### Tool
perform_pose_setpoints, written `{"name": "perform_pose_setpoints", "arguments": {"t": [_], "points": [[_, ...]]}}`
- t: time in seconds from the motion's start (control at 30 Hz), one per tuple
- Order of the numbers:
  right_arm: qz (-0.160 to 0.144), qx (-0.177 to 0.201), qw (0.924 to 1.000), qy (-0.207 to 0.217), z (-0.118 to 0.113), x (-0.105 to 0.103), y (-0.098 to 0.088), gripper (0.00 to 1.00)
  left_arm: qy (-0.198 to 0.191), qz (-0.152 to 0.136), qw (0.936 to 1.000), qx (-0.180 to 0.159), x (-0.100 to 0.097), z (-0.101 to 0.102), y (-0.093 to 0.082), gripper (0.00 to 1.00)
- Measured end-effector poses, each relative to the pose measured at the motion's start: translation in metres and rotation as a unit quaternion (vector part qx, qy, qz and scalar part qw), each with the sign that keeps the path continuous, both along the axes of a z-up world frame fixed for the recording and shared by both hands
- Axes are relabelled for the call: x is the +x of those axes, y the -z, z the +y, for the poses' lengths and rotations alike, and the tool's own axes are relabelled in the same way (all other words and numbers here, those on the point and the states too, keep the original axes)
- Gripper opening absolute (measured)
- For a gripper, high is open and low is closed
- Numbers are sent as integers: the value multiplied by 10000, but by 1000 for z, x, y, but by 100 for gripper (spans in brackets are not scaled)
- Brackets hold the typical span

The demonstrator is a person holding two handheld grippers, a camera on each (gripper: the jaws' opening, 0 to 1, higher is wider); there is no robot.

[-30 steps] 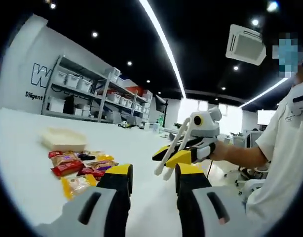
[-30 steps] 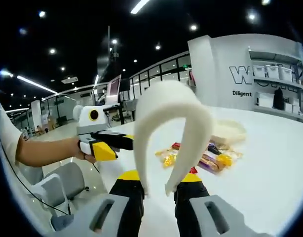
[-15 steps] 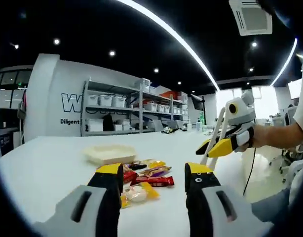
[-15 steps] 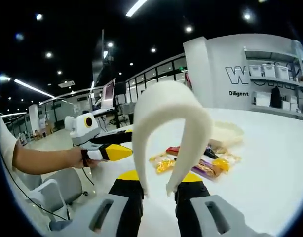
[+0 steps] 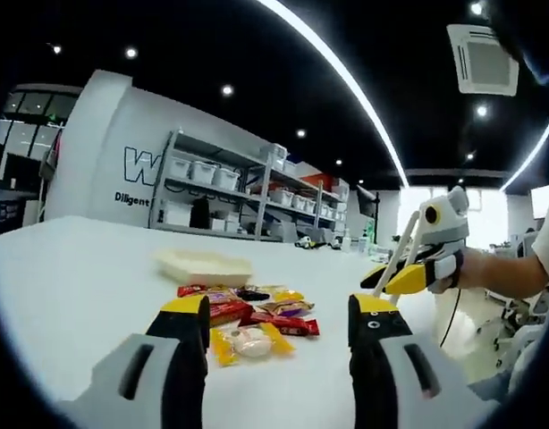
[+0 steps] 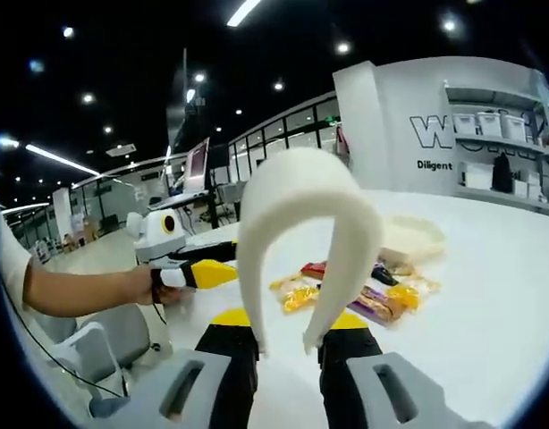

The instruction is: Place the target food into the container with the food tongs after gripping and lifting it, then release it inside without dropping or visibly crushing the food.

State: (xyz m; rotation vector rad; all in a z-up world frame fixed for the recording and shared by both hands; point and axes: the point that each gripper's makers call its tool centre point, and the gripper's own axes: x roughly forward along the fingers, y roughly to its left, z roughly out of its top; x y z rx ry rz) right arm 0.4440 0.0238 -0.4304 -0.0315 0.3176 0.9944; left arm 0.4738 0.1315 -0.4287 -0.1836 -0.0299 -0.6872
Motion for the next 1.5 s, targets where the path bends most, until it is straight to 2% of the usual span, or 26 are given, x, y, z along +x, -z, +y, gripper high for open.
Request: {"name": "perform_pose_setpoints", "arguments": {"t": [0.1,0.23,0.33,0.6,0.93,1.13,1.2,1.3,1.5], "points": [[-2,-150,9999,-34,1,2,3,19,44,80,9999,109,-1,-5,5,60],[-66,-187,9998,-34,2,4,2,20,73,44,9996,268,-3,-9,7,58],[-71,-155,9999,-6,1,7,0,20,6,-134,9989,451,-6,-8,6,55],[-61,-142,9999,8,4,12,-2,20,65,-55,9992,403,-5,-7,7,56],[-140,-174,9997,19,8,17,-5,20,-14,-35,9985,554,-5,-7,10,57],[-139,-308,9993,166,9,35,0,20,-117,-106,9979,621,-3,-5,10,58],[-74,-333,9993,156,11,40,3,20,-177,-158,9973,698,-3,-5,10,60],[-2,-358,9992,171,14,46,8,20,-215,-56,9976,662,-1,-3,13,67],[-12,-442,9989,162,24,54,14,20,-393,-113,9965,725,1,1,12,70]]}}
